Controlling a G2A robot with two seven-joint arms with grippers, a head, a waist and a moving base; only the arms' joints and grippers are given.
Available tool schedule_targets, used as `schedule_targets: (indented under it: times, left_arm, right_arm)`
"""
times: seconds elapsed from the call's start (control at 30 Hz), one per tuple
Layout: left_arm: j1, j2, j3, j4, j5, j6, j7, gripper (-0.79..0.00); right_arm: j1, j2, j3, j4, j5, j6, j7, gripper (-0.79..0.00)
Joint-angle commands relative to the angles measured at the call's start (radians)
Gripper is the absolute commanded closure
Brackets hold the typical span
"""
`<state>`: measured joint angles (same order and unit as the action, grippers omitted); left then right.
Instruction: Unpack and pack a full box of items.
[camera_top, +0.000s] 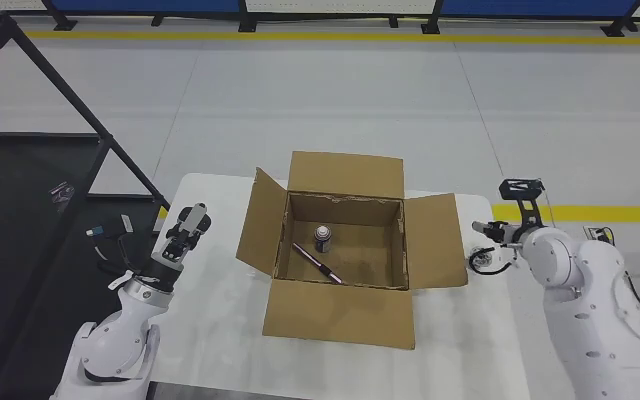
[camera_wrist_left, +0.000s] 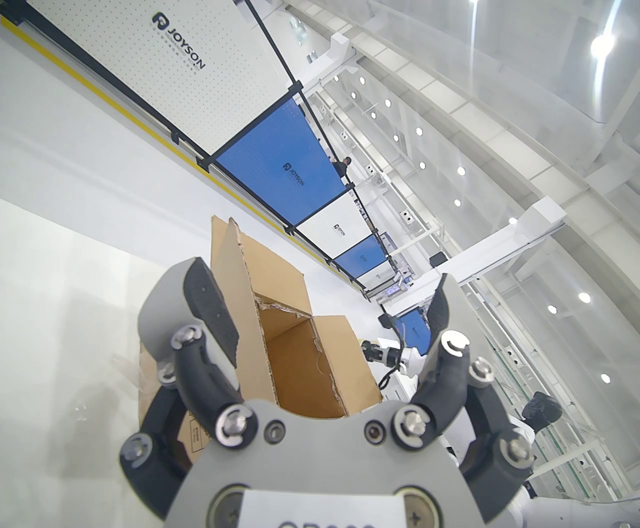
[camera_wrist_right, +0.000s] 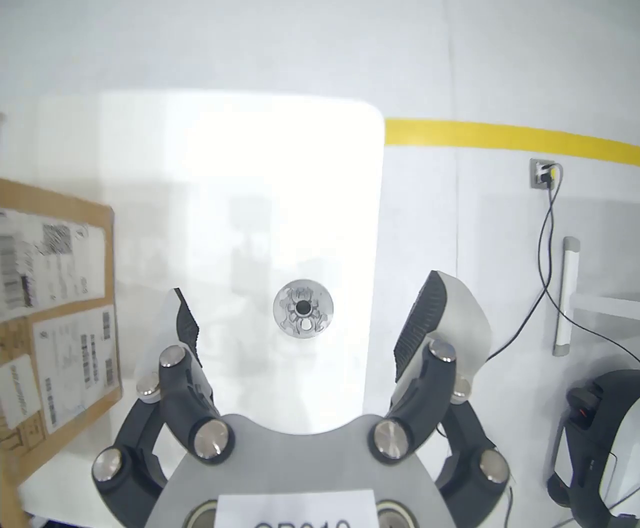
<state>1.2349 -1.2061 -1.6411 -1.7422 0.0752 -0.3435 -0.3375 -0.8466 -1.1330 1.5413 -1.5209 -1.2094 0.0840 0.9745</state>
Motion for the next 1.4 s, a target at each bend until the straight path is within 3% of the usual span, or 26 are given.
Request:
schedule_targets:
  times: [0.0, 0.13, 0.27, 0.53, 0.73, 0.97, 1.03, 1.2, 1.3, 1.33, 1.37]
  left_arm:
    - [0.000, 0.000, 0.000, 0.000, 0.000, 0.000, 0.000, -0.785]
    - [0.000, 0.000, 0.000, 0.000, 0.000, 0.000, 0.000, -0.785]
    - [0.000, 0.000, 0.000, 0.000, 0.000, 0.000, 0.000, -0.785]
    - [0.000, 0.000, 0.000, 0.000, 0.000, 0.000, 0.000, -0.785]
    - [0.000, 0.000, 0.000, 0.000, 0.000, 0.000, 0.000, -0.785]
    - [0.000, 0.000, 0.000, 0.000, 0.000, 0.000, 0.000, -0.785]
    - [0.000, 0.000, 0.000, 0.000, 0.000, 0.000, 0.000, -0.785]
    - [0.000, 0.000, 0.000, 0.000, 0.000, 0.000, 0.000, -0.785]
    - [0.000, 0.000, 0.000, 0.000, 0.000, 0.000, 0.000, -0.785]
    - [0.000, 0.000, 0.000, 0.000, 0.000, 0.000, 0.000, -0.785]
    - [0.000, 0.000, 0.000, 0.000, 0.000, 0.000, 0.000, -0.785]
  right_arm:
    - [-0.076, -0.002, -0.006, -0.170, -0.023, 0.046, -0.067, -0.785]
    - [-0.126, -0.006, -0.094, -0.315, -0.042, -0.046, -0.117, -0.785]
    - [-0.031, -0.022, -0.255, -0.271, -0.010, -0.185, -0.119, -0.785]
    - [0.265, -0.101, -0.587, 0.069, 0.162, -0.373, -0.128, -0.785]
    - [0.435, -0.190, -0.781, 0.384, 0.293, -0.434, -0.164, -0.785]
    - [0.551, -0.305, -0.927, 0.692, 0.401, -0.483, -0.283, -0.785]
    - [0.572, -0.333, -0.956, 0.762, 0.381, -0.438, -0.334, -0.785]
    - [0.603, -0.398, -0.998, 0.888, 0.407, -0.437, -0.413, -0.785]
    - [0.625, -0.430, -1.015, 0.956, 0.414, -0.457, -0.425, -0.650]
    - [0.631, -0.440, -1.019, 0.976, 0.414, -0.460, -0.431, -0.305]
    - [0.637, -0.449, -1.023, 0.995, 0.414, -0.461, -0.435, -0.219]
